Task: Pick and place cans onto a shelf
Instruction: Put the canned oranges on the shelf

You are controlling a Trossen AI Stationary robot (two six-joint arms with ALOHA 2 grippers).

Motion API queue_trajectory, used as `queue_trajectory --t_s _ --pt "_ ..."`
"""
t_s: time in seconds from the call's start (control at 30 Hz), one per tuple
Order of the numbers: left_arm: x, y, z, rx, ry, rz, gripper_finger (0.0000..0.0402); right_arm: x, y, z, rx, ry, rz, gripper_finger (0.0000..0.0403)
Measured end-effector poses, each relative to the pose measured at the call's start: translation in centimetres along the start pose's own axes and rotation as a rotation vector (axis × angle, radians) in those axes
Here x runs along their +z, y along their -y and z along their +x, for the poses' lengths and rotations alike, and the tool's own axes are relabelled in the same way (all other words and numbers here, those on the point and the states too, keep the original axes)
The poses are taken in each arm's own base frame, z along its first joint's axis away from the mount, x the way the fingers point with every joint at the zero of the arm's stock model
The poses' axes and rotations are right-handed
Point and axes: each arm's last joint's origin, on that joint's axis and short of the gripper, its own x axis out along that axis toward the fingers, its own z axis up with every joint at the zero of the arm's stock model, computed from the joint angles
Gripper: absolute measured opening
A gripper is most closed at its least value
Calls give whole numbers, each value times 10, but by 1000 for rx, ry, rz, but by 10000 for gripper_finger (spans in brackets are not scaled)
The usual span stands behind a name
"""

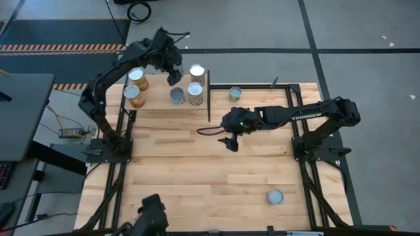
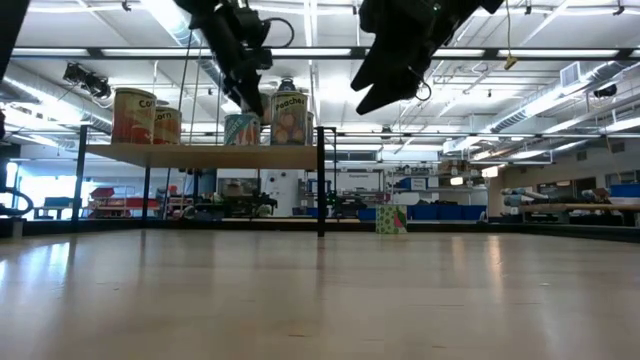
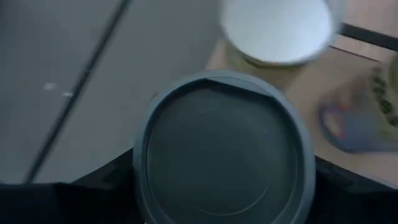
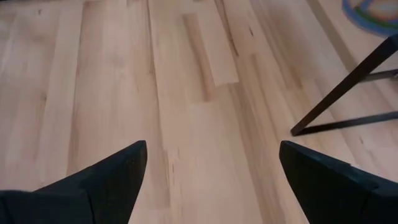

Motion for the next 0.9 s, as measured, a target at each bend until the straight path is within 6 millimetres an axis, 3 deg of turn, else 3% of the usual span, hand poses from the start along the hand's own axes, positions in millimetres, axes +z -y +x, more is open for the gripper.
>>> queue_trajectory --t_s 0.33,0.7,0.9 --pt "-22 -23 18 -72 11 -2 283 -1 0 0 1 -9 -10 373" --pt "-38 -26 54 -162 -9 79 284 -1 1 0 -1 -7 -36 373" --pt "-39 -27 63 -191 -9 99 284 -1 0 0 -1 -8 -47 373"
